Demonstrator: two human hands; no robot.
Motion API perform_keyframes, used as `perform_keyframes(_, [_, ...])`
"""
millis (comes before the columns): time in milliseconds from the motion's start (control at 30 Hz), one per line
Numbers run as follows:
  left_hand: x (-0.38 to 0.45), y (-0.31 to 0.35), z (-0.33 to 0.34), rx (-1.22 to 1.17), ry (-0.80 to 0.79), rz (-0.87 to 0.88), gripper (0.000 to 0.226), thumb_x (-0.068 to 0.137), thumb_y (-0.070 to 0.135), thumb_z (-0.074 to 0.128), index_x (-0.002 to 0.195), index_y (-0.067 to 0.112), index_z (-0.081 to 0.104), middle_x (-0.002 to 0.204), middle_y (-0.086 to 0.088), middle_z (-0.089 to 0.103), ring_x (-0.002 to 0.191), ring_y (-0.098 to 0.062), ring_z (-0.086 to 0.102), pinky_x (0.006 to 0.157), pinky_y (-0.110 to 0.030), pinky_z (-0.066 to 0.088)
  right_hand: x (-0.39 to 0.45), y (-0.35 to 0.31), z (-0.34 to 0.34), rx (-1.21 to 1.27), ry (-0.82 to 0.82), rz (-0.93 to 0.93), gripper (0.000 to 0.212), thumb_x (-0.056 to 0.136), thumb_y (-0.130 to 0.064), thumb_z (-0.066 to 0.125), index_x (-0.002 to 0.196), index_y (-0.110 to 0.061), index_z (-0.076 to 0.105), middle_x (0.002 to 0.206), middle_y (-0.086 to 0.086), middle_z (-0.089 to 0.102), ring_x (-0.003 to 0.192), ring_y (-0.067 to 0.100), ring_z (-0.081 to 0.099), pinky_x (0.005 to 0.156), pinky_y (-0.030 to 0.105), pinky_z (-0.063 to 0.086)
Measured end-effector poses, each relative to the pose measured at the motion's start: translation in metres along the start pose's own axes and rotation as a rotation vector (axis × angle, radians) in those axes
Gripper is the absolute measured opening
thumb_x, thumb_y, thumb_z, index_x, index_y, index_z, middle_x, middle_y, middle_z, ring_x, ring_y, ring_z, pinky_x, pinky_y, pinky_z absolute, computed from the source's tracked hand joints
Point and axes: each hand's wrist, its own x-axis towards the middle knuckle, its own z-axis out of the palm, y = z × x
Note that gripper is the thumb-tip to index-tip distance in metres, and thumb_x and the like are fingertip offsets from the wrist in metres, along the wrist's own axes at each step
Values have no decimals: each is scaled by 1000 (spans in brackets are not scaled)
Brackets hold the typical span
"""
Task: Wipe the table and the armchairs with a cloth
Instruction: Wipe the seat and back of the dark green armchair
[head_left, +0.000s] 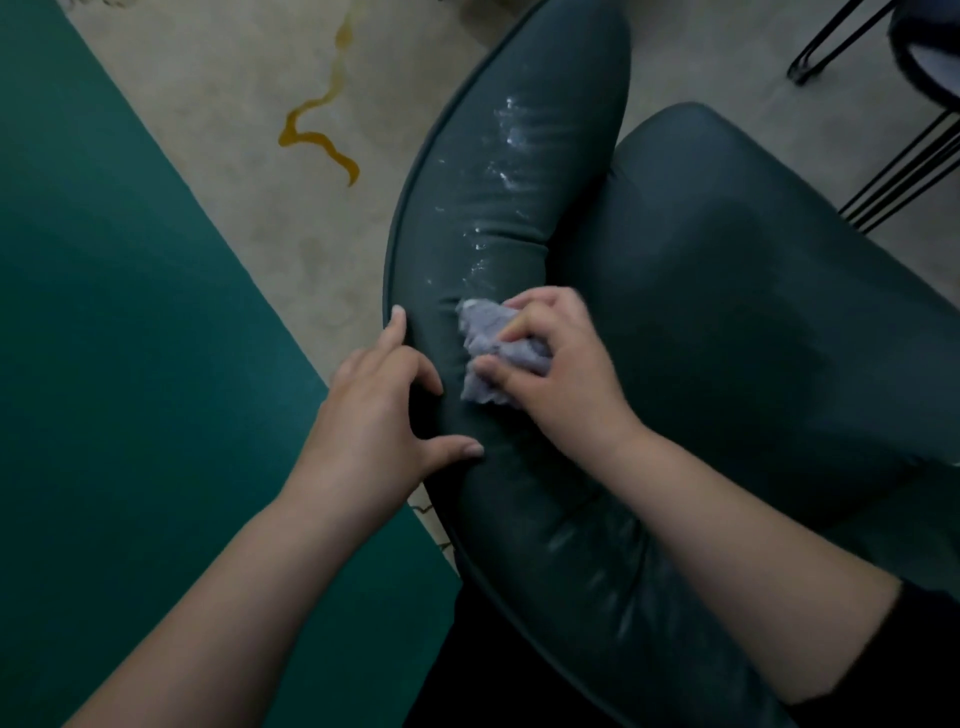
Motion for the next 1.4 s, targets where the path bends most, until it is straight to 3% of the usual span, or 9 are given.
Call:
perform_keyframes(200, [14,0,0,-46,20,-43,55,52,43,85,89,27,47,155,-2,24,134,-16,30,95,-14,20,8,22,-13,7,-11,108,22,75,-10,77,78,-13,55,103,3,48,95,6,50,87,3,32])
perform_keyframes(333, [19,-1,7,-97,201,-101,62,67,44,76,120,28,47,151,4,33,131,-13,35,99,-15,22,27,8,-6,74,141,65,21,75,-18,76,86,-24,59,104,0,51,93,-5,51,86,3,34])
perform_keyframes(433, [21,2,20,-35,179,-114,85,73,49,67,144,23,30,157,5,19,138,-14,23,112,-24,18,38,-3,7,27,9,-70,25,74,-20,77,96,-22,67,108,2,49,101,6,51,92,13,40])
perform_keyframes(500, [20,3,26,-14,187,-125,86,74,52,61,146,24,24,158,7,14,140,-13,19,114,-28,16,34,3,8,-21,-67,-52,19,74,-16,78,91,-15,71,108,5,48,105,18,51,95,25,43])
perform_keyframes(633, [17,4,35,-11,216,-114,81,80,56,49,148,24,19,159,8,7,142,-13,13,113,-33,13,27,20,-9,51,72,164,12,77,-13,75,84,-17,66,106,2,47,100,10,51,89,6,36])
perform_keyframes(867, [19,3,36,53,198,-120,85,75,59,34,148,18,22,159,2,10,143,-21,17,115,-42,17,47,-12,25,-68,-77,-159,16,72,-22,80,86,-18,73,109,4,50,105,21,47,96,25,38])
perform_keyframes(1033, [19,1,30,114,156,-110,81,79,60,42,148,21,22,159,6,8,143,-15,16,115,-38,14,48,22,2,-110,-3,-26,14,75,-18,78,86,-14,72,109,5,49,107,26,49,97,31,41])
perform_keyframes(1200, [19,1,29,90,128,-109,84,77,60,46,148,22,21,159,7,6,143,-15,15,116,-37,14,59,24,-11,-44,194,163,13,77,-14,76,85,-20,67,109,2,44,108,18,50,91,4,33])
perform_keyframes(1400, [21,2,28,79,126,-133,84,75,54,55,146,19,27,156,0,21,141,-20,21,114,-40,18,78,-21,36,-216,-87,-219,26,70,-30,80,93,-18,76,117,12,51,109,31,45,97,44,39])
